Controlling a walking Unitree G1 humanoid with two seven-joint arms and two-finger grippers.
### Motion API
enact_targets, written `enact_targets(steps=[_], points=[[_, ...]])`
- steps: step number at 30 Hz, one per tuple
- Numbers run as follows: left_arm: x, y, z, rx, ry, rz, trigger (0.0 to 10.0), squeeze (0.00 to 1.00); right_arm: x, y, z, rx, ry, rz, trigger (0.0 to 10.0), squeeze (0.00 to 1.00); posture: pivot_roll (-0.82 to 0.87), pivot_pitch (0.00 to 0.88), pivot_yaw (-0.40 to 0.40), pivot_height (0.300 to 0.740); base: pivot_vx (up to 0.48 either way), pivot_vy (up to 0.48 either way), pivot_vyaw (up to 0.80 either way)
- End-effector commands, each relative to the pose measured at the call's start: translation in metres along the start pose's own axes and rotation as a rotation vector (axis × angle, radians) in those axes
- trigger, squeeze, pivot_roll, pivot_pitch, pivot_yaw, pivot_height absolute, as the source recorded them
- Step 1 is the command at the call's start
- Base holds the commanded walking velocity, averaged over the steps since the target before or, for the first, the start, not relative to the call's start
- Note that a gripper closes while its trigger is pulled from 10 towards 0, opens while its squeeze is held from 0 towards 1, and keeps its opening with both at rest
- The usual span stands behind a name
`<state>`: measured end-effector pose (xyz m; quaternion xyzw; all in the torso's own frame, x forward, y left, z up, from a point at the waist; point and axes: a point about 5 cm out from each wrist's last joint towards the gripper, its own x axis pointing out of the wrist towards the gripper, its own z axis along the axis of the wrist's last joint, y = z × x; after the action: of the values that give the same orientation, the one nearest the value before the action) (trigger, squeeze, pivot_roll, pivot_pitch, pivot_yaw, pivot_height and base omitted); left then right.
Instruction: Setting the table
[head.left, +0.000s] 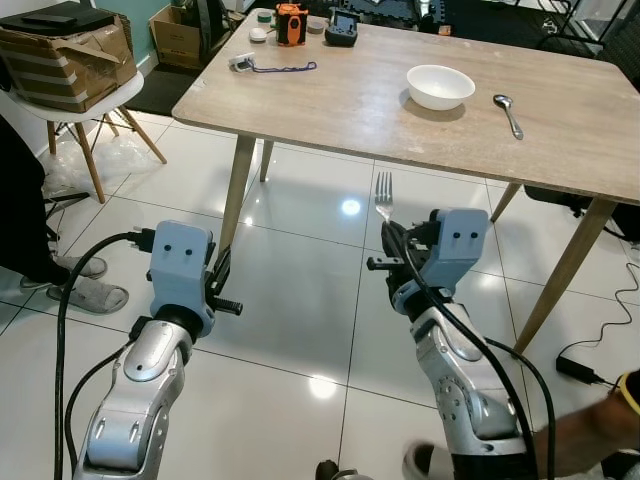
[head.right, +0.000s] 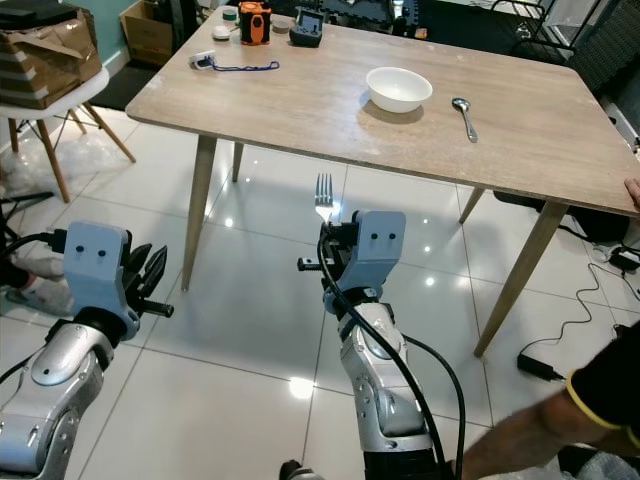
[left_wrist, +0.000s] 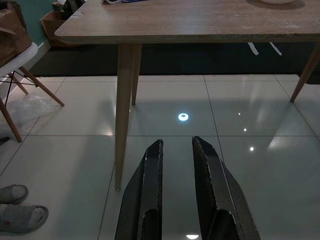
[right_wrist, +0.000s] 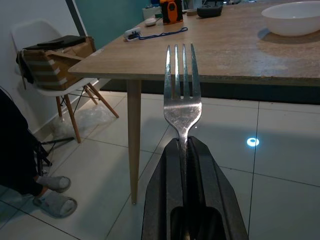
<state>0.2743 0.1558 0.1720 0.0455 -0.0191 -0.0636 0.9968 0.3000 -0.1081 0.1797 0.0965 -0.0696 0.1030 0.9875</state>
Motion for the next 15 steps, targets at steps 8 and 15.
enact_targets(steps=[8, 15], points=[[-0.0021, 0.0003, -0.0064, 0.007, 0.031, 0.005, 10.0, 0.00, -0.0010, -0.0014, -0.0017, -0.004, 0.002, -0.008, 10.0, 0.00, 0.02, 0.081, 0.015, 0.740, 0.000, 0.000, 0.00], [-0.0019, 0.0002, -0.0065, 0.007, 0.030, 0.003, 10.0, 0.00, -0.0008, -0.0016, -0.0015, -0.006, 0.001, -0.008, 10.0, 0.00, 0.02, 0.080, 0.016, 0.740, 0.000, 0.000, 0.00]])
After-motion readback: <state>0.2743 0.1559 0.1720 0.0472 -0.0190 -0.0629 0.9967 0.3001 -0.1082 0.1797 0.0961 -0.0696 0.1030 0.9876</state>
